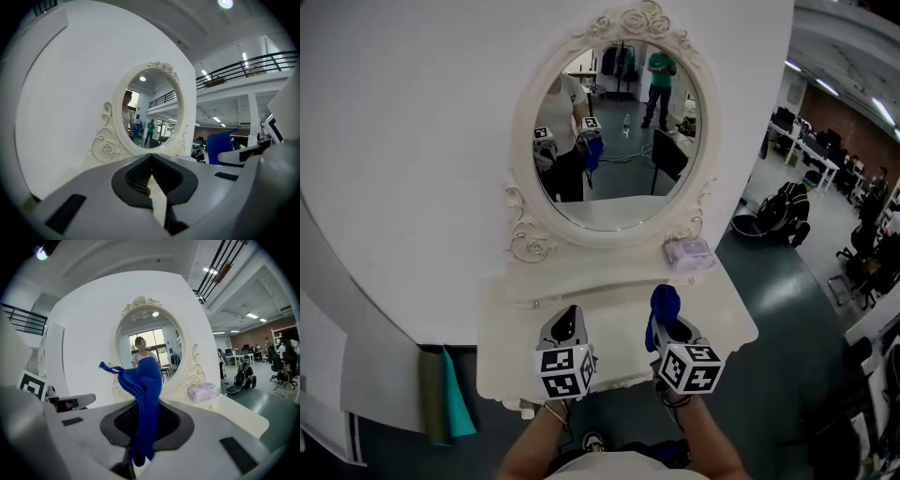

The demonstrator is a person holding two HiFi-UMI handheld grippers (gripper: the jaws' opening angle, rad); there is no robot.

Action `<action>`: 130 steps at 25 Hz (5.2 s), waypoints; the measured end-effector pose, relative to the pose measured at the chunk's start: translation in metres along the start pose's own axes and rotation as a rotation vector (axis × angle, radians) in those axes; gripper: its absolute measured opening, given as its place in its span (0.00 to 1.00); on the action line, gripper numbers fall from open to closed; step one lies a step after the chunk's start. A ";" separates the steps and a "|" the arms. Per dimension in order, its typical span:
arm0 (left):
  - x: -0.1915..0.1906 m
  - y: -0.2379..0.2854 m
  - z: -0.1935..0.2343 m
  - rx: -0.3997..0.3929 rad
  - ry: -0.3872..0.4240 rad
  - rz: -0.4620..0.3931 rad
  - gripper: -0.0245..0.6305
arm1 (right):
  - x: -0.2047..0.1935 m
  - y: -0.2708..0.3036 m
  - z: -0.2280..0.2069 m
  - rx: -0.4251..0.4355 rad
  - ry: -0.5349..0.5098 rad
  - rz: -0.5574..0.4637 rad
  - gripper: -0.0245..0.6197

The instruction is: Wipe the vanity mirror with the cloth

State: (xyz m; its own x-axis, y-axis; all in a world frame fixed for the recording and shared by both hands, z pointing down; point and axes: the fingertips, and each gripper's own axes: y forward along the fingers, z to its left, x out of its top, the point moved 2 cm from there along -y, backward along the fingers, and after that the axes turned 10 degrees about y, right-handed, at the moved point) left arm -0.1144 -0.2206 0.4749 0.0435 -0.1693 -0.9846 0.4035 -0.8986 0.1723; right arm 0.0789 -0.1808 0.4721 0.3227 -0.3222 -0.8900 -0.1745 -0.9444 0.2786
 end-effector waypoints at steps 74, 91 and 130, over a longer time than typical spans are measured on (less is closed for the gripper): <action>0.237 0.116 0.167 0.399 0.142 -0.154 0.05 | 0.291 0.263 0.251 0.041 -1.330 -0.197 0.14; 0.084 0.142 0.165 0.386 0.049 -0.020 0.04 | 0.122 0.313 0.186 0.151 -1.437 -0.034 0.14; 0.296 0.180 0.066 0.272 0.243 -0.213 0.04 | 0.367 0.200 0.158 0.024 -1.577 -0.245 0.14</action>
State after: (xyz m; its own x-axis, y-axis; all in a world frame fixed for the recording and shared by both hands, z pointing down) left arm -0.0891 -0.4595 0.2166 0.2127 0.1032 -0.9716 0.1725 -0.9827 -0.0667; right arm 0.0157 -0.4777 0.1442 -0.8953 0.2317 -0.3805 -0.2843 -0.9547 0.0876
